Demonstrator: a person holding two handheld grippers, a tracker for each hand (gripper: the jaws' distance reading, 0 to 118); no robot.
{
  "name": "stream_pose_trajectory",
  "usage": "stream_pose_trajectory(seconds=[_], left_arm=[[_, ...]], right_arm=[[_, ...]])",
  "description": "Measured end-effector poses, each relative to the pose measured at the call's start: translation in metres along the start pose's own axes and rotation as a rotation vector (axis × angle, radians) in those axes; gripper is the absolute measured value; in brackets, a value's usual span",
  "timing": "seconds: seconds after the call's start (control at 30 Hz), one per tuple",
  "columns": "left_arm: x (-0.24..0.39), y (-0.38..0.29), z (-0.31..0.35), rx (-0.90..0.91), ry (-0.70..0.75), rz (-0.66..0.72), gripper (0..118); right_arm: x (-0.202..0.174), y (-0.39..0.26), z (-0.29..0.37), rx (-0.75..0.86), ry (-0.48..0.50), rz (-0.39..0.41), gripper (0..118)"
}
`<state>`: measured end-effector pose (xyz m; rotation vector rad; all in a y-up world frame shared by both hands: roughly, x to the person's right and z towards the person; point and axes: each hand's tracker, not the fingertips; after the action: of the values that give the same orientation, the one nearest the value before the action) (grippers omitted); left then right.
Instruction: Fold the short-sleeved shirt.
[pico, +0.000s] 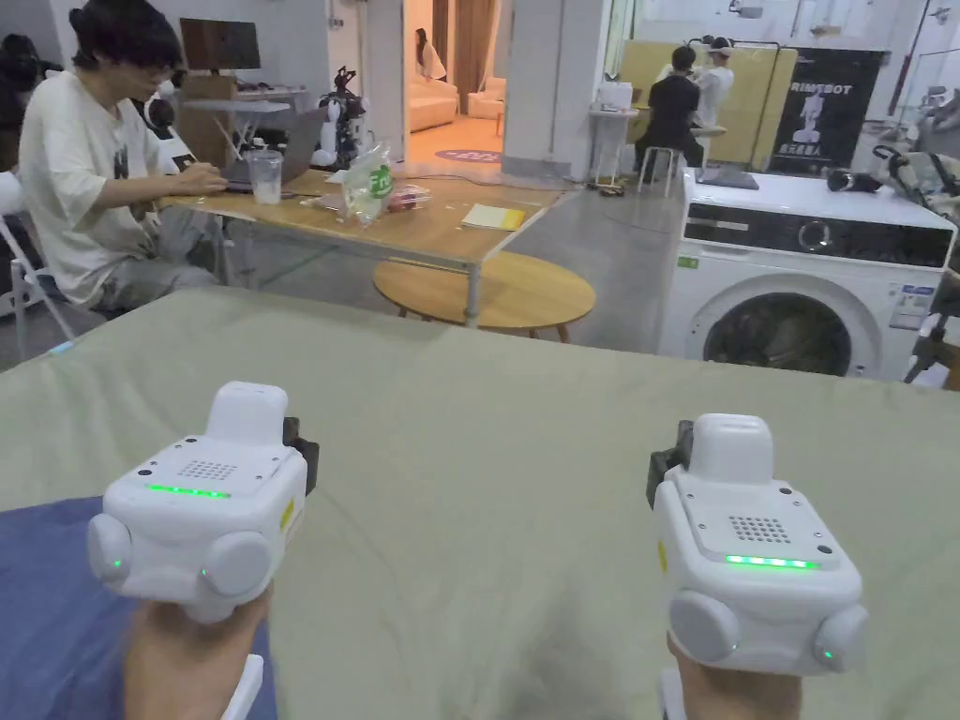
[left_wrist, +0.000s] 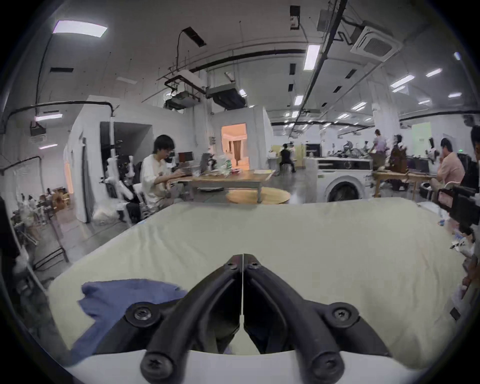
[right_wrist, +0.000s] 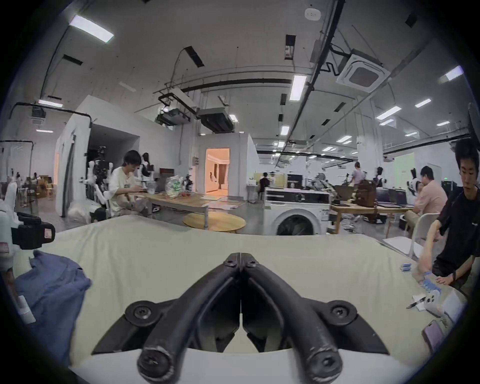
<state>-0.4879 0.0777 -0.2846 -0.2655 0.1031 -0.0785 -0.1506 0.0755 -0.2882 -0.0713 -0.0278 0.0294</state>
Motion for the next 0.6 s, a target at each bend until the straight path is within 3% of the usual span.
stream_pose_trajectory(seconds=[0.2,0.5,0.53,0.57,0.6], left_arm=[[-0.084,-0.011,0.021,-0.145,0.094,0.097,0],[-0.165,-0.043,0.012,-0.565,0.001,0.172,0],[-0.169,-0.048,0.009,-0.589,-0.005,0.175,8],[-0.171,-0.051,0.005,-0.610,-0.021,0.187,26],[-0.174,-0.055,0.000,-0.645,-0.031,0.189,62]], right_arm=[[-0.072,-0.005,-0.005,-0.022,0.152,0.025,0],[-0.124,-0.017,-0.004,-0.058,0.267,0.069,0],[-0.126,-0.018,-0.004,-0.061,0.273,0.074,0],[-0.126,-0.019,-0.004,-0.063,0.273,0.075,0],[-0.126,-0.020,-0.005,-0.067,0.273,0.076,0]])
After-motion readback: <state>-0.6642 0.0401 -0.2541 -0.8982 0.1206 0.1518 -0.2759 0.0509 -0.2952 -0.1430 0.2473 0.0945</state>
